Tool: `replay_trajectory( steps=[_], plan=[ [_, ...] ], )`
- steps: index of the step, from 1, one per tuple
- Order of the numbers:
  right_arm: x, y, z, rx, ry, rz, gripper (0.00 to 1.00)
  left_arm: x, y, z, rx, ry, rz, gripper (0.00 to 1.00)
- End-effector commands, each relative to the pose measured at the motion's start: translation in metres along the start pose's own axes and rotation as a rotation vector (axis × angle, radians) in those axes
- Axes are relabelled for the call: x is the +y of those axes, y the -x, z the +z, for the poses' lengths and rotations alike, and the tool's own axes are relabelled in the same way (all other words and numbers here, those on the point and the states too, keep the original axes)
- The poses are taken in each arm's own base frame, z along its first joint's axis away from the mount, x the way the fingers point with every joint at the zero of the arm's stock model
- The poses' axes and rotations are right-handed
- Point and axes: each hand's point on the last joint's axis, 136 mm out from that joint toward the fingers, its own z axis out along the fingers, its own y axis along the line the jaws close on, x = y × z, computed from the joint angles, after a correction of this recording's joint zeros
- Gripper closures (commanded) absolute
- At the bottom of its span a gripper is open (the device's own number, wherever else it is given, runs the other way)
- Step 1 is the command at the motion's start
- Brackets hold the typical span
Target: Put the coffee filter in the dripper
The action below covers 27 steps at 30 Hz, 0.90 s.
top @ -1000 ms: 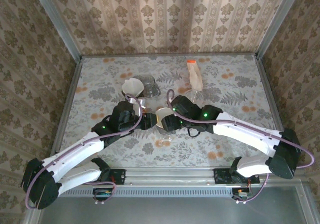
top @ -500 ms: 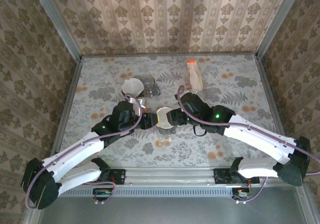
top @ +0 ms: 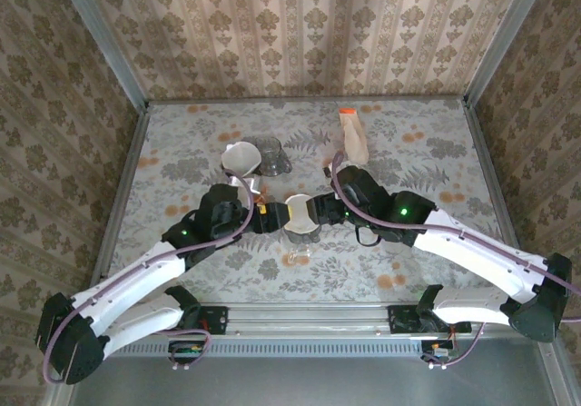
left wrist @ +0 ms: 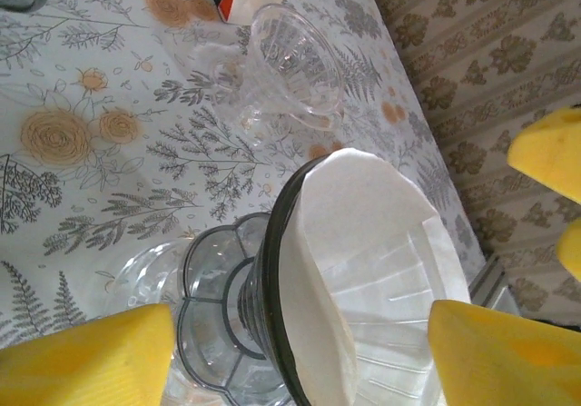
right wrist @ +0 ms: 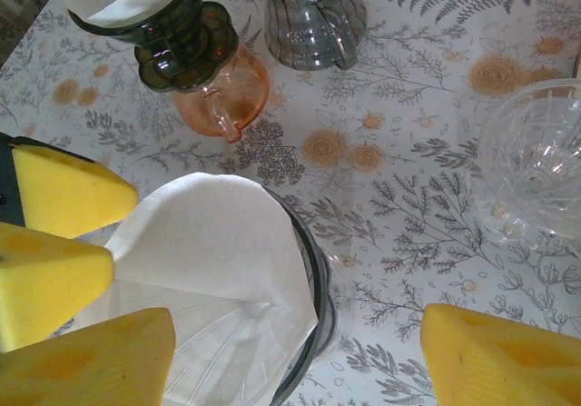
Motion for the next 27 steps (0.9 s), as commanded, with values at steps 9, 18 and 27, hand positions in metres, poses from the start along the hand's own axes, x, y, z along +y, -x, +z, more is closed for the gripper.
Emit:
replay_trajectory(
  steps=[9,18,27],
  plan=[
    [-0.015,0.003,-0.014,-0.032,-0.037,0.018,0.26,-0.018,0.022,-0.026,-0.096,-0.032,0.047,0.0],
    [-0.032,-0.016,-0.023,-0.044,-0.06,0.049,0.26,-0.006,0.011,-0.061,-0.146,0.02,0.077,0.03],
    [-0.065,-0.07,-0.018,-0.014,-0.101,0.122,0.26,0.043,-0.043,-0.071,-0.08,0.104,-0.033,0.14]
  ],
)
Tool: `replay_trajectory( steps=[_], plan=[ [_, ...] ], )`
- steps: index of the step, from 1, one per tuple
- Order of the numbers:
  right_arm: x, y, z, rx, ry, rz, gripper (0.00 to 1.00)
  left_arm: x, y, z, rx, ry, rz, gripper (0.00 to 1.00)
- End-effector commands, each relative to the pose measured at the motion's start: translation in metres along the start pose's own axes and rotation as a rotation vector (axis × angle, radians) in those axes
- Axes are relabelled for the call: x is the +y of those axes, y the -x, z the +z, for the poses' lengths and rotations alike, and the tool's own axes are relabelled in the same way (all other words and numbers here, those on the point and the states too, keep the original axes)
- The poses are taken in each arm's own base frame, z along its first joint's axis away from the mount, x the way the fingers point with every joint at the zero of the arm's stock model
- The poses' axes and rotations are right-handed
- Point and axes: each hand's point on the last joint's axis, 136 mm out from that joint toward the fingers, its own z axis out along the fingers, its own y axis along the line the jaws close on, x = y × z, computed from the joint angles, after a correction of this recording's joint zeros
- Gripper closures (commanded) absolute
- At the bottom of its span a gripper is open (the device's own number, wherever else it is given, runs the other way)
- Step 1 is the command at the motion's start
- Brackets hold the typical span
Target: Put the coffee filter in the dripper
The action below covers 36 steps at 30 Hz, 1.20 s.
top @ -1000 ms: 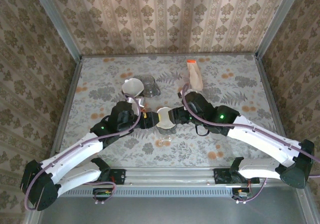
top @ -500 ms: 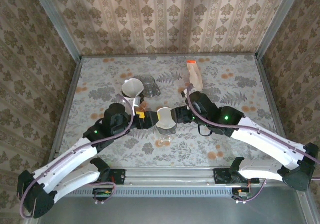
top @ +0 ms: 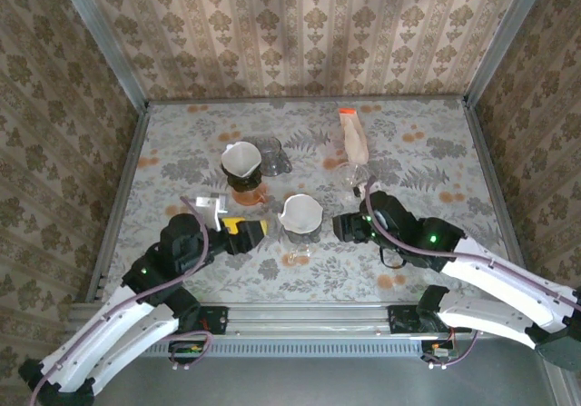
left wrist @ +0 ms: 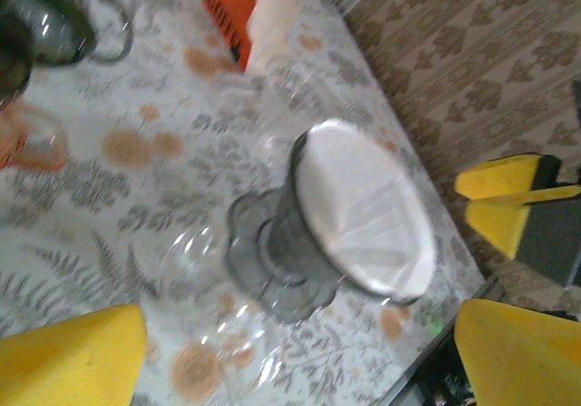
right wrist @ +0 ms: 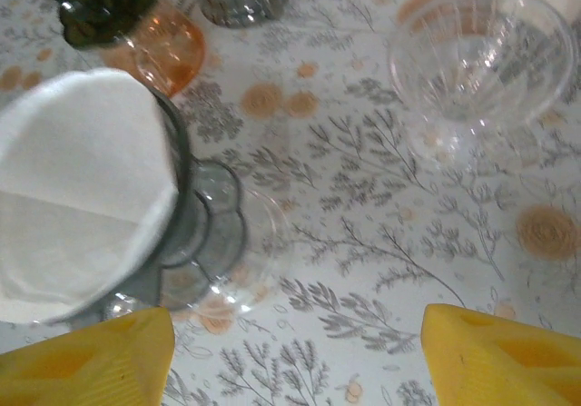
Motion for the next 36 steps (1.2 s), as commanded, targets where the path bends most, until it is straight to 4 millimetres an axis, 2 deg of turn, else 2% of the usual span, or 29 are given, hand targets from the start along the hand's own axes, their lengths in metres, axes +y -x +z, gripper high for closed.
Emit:
replay_trajectory(
  steps=[1,5,7,11,17,22,27,36],
  plan=[
    [-0.019,-0.015,0.003,0.004,-0.051,0.053,0.26,0.033,-0.032,0.0,0.077,0.098,-0.075,0.17],
    [-0.029,-0.023,0.005,0.005,-0.069,0.071,0.27,0.049,-0.064,0.007,0.16,0.118,-0.127,0.41],
    [-0.033,-0.025,0.005,0.001,-0.077,0.079,0.26,0.054,-0.081,0.012,0.21,0.122,-0.135,0.48],
    [-0.044,-0.03,0.009,0.028,-0.095,0.113,0.27,0.054,-0.108,0.019,0.29,0.137,-0.076,0.43],
    [-0.049,-0.032,0.017,0.038,-0.079,0.16,0.27,0.043,-0.122,0.021,0.324,0.136,0.159,0.36],
    [-0.05,-0.031,0.017,0.035,-0.079,0.165,0.27,0.028,-0.124,0.029,0.286,0.11,0.346,0.36],
    [-0.051,-0.03,0.016,0.036,-0.08,0.173,0.27,0.017,-0.12,0.047,0.262,0.092,0.424,0.37],
    [-0.052,-0.026,0.013,0.028,-0.083,0.175,0.27,0.006,-0.132,0.068,0.298,0.055,0.473,0.41]
  ],
)
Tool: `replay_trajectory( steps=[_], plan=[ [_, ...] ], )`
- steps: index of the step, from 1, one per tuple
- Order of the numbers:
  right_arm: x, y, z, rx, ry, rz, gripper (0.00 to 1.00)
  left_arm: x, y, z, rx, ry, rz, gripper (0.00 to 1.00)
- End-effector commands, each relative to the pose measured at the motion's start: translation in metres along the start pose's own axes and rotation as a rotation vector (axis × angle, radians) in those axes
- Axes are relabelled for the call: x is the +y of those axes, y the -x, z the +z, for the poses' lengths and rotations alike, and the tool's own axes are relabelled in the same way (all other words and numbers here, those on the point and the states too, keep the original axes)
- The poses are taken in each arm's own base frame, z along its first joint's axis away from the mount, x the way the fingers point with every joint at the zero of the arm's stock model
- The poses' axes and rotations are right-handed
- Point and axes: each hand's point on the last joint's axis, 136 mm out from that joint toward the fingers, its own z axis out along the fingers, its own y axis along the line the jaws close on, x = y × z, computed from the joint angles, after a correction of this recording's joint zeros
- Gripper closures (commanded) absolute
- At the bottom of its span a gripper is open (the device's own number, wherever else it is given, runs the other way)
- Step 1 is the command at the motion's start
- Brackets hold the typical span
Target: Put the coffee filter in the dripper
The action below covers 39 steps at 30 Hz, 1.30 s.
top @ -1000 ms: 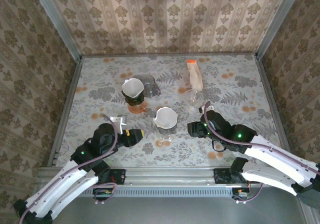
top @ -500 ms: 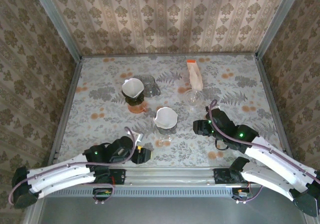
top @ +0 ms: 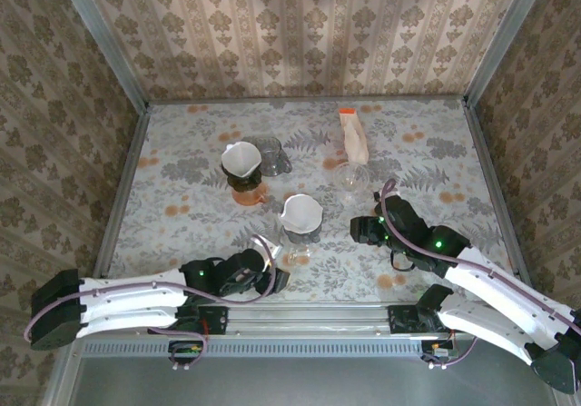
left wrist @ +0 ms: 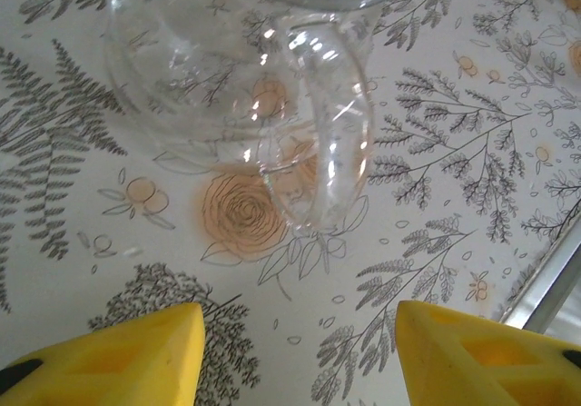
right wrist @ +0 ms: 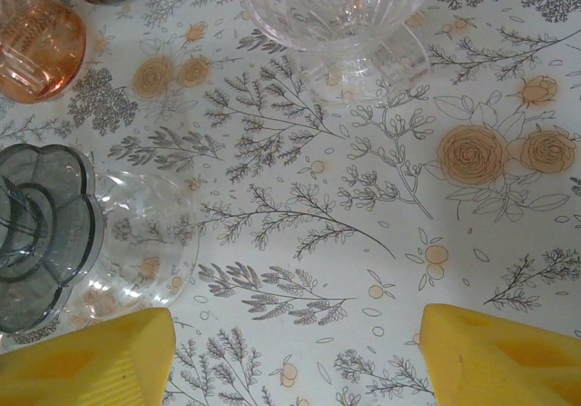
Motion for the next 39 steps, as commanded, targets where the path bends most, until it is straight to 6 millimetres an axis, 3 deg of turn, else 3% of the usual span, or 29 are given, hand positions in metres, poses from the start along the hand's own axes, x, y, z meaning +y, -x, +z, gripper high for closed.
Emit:
replay_trajectory(
  steps=[1,9,39],
  plan=[
    [0.001,0.003,-0.004,-0.007,0.011,0.018,0.27,-0.017,0.024,0.0,-0.071,-0.044,0.035,0.41],
    [0.001,0.007,-0.005,-0.009,0.008,0.013,0.27,-0.021,0.024,0.01,-0.051,-0.044,0.046,0.49],
    [-0.002,0.011,0.0,-0.006,0.004,0.021,0.26,0.0,0.041,0.031,-0.073,-0.03,-0.017,0.67]
  ],
)
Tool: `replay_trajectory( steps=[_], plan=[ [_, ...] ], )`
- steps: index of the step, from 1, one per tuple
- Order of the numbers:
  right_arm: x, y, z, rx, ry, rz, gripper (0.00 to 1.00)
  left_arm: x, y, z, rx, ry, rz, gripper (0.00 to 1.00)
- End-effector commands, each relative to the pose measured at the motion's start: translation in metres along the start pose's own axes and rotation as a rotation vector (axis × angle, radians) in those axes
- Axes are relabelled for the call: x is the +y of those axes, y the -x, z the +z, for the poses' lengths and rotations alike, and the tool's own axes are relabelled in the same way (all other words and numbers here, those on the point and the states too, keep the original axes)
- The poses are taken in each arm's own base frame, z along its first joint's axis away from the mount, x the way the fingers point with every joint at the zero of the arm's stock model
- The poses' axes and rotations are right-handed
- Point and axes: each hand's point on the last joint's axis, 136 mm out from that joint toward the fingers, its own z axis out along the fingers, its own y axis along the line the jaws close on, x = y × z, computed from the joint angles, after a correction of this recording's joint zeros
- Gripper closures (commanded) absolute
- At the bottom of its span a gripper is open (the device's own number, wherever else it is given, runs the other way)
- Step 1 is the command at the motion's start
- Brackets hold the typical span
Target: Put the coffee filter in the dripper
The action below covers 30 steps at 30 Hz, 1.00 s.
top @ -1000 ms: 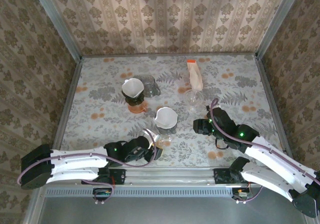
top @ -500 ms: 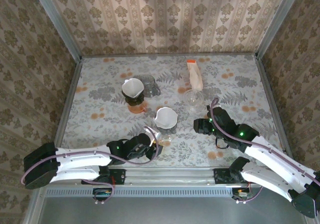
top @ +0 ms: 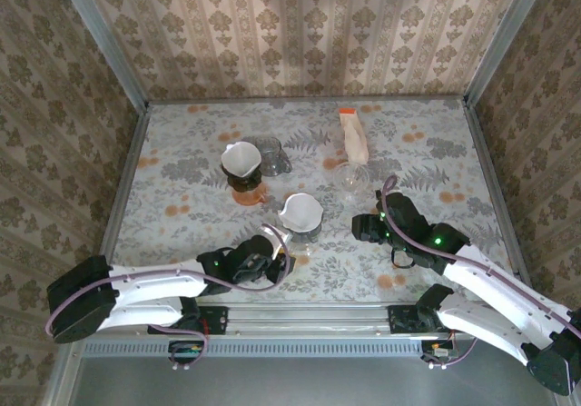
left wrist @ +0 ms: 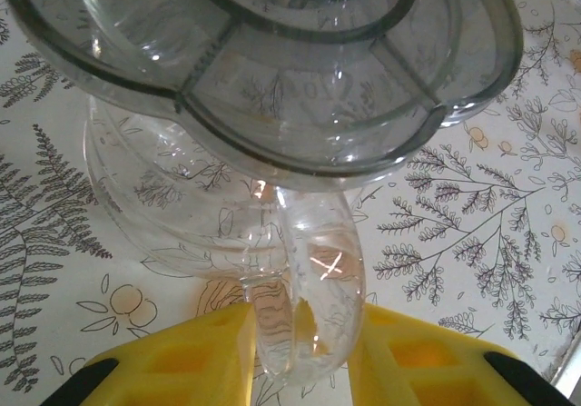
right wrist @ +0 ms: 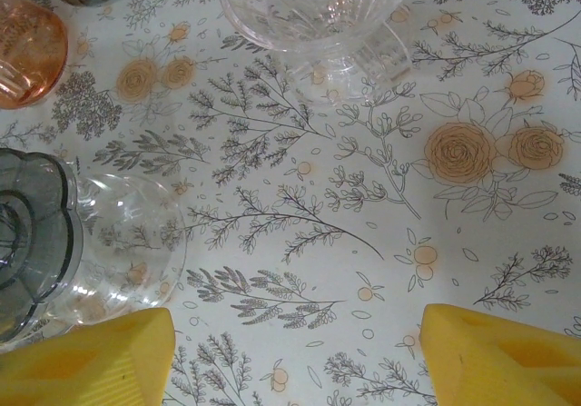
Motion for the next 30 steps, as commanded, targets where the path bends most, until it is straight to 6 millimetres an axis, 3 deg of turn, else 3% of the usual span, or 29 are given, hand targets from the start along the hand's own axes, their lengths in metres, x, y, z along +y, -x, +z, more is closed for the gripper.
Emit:
replay_trajectory(
  steps=[1,15,30],
  plan=[
    [0.005,0.01,-0.004,-0.021,0.021,0.001,0.27,-0.005,0.013,0.003,-0.031,-0.028,0.005,0.68],
    [0.004,0.011,-0.002,-0.021,0.02,0.007,0.27,0.005,0.023,0.012,-0.057,-0.028,-0.038,0.7],
    [0.002,0.008,-0.003,-0.025,0.027,0.018,0.27,0.009,0.047,0.037,-0.074,-0.056,-0.062,0.72]
  ],
)
